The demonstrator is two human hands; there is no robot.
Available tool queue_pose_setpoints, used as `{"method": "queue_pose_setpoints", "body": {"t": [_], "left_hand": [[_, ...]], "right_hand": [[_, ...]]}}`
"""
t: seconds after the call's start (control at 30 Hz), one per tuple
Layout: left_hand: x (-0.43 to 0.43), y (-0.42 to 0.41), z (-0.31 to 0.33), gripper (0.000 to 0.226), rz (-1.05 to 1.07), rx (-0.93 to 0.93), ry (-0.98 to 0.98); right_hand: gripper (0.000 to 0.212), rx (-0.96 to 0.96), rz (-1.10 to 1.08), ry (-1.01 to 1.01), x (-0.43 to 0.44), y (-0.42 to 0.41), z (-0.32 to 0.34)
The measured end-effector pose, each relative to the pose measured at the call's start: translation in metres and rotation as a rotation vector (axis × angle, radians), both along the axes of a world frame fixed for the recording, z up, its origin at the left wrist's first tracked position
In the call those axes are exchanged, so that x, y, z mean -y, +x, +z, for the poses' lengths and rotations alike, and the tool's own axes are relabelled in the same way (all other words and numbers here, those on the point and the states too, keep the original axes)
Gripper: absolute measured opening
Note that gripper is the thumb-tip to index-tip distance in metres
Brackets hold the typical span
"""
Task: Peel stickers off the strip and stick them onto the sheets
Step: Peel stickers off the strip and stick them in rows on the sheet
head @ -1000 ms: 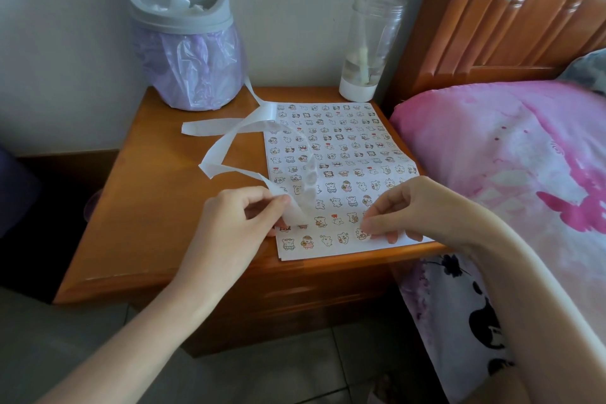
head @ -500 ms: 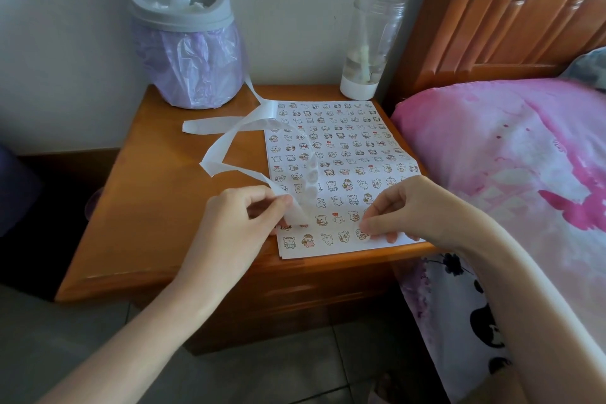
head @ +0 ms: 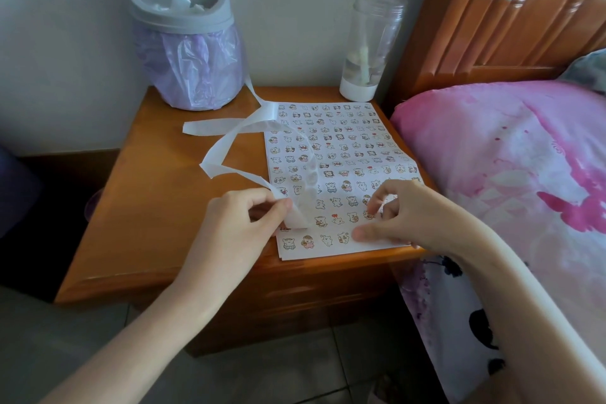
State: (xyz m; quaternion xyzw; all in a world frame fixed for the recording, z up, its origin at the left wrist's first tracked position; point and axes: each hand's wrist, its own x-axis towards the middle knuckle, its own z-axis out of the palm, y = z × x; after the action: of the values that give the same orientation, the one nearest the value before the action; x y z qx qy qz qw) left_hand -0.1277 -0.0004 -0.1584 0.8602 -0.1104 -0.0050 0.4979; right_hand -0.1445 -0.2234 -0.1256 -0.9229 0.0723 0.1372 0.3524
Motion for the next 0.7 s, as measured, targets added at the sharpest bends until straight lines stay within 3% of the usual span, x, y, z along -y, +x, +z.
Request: {"method": "queue_pose_setpoints", "body": {"t": [0.27,0.47,0.63,0.7], "left_hand": [[0.0,-0.002,0.001,0.014,-0.003,0.003,0.027],[0.001,-0.001,0.002,0.014,0.003,-0.001,0.017],[0.0,-0.001,0.002,0.016,-0.011,-0.001,-0.001],[0.0,-0.001,0.004,0.014,-0.015,0.005,-0.02]], "right_hand": [[0.027,-0.06,0.096,0.056,0.01,0.0,0.005],[0.037,-0.08,0.099,0.044,0.008,0.003,0.002],[0.021,-0.11,0.139,0.052,0.012,0.004,0.009],[0.015,-0.004,0.124,0.041,0.008,0.004,0.009]]}}
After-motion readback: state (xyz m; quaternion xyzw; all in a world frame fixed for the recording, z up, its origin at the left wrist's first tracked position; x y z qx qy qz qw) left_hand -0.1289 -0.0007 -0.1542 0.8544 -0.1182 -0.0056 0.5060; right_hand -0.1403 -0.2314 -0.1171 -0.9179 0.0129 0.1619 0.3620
